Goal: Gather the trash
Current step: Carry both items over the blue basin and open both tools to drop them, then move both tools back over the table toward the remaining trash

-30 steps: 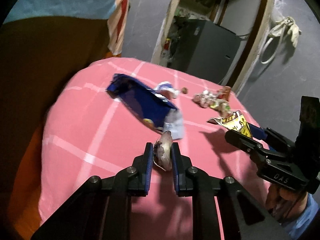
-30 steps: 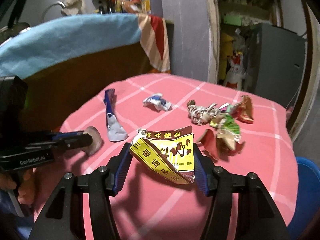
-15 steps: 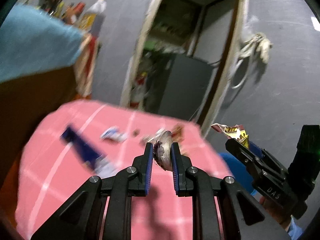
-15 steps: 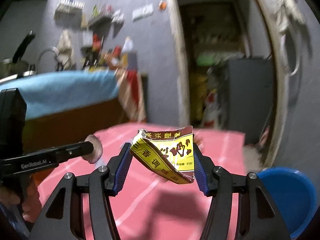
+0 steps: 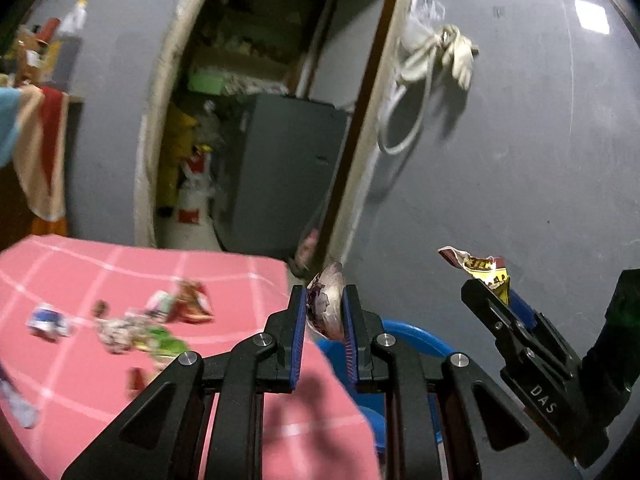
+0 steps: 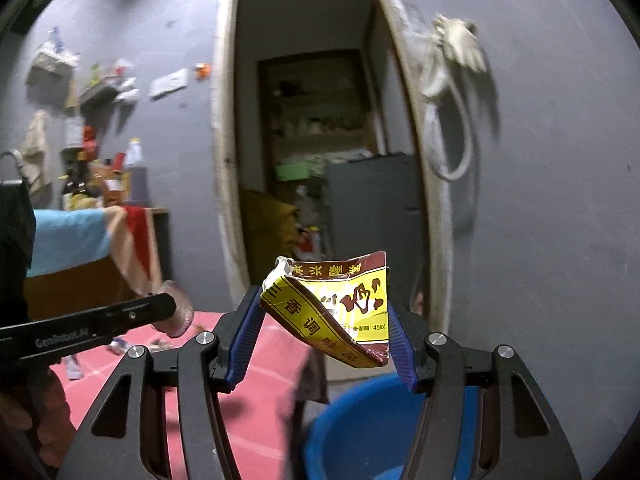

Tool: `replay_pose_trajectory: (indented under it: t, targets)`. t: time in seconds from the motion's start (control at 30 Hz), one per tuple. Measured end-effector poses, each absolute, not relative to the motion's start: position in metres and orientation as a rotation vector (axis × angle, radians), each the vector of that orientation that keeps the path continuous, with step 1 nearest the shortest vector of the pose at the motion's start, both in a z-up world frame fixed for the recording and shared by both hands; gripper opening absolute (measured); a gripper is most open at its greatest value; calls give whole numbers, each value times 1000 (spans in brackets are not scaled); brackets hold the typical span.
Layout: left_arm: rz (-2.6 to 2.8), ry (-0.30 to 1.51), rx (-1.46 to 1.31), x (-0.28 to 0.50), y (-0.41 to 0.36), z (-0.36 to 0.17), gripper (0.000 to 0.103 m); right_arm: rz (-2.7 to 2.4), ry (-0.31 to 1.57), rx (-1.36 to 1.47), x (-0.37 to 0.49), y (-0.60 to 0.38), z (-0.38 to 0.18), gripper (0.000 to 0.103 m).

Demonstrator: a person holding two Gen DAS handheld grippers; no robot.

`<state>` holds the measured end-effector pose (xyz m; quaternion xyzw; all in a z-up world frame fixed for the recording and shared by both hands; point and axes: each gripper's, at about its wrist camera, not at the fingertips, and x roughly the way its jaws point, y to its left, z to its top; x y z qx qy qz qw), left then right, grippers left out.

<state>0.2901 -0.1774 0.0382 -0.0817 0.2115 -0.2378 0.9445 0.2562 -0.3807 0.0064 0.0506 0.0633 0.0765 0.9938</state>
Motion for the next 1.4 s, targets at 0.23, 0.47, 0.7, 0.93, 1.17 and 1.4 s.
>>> replay_pose_trajectory:
  t: [0.23, 0.47, 0.7, 0.93, 1.17, 1.4]
  targets:
    - [-534, 593, -141, 330, -223, 10, 15, 68, 237, 160, 271, -415, -25, 58]
    - [-555, 712, -138, 352, -244, -20, 15, 36, 351, 202, 281, -429, -49, 58]
    - [-561, 786, -166, 358, -256, -32, 28, 30, 412, 242, 288, -436, -59, 59]
    - [-529, 745, -189, 353, -241, -20, 38, 13, 407, 266, 287, -442, -56, 65]
    - [-456, 610, -218, 330, -199, 6, 62, 40, 328, 240, 279, -427, -40, 77]
    - [-337, 455, -200, 294, -146, 29, 95, 109, 159, 195, 260, -392, -13, 103]
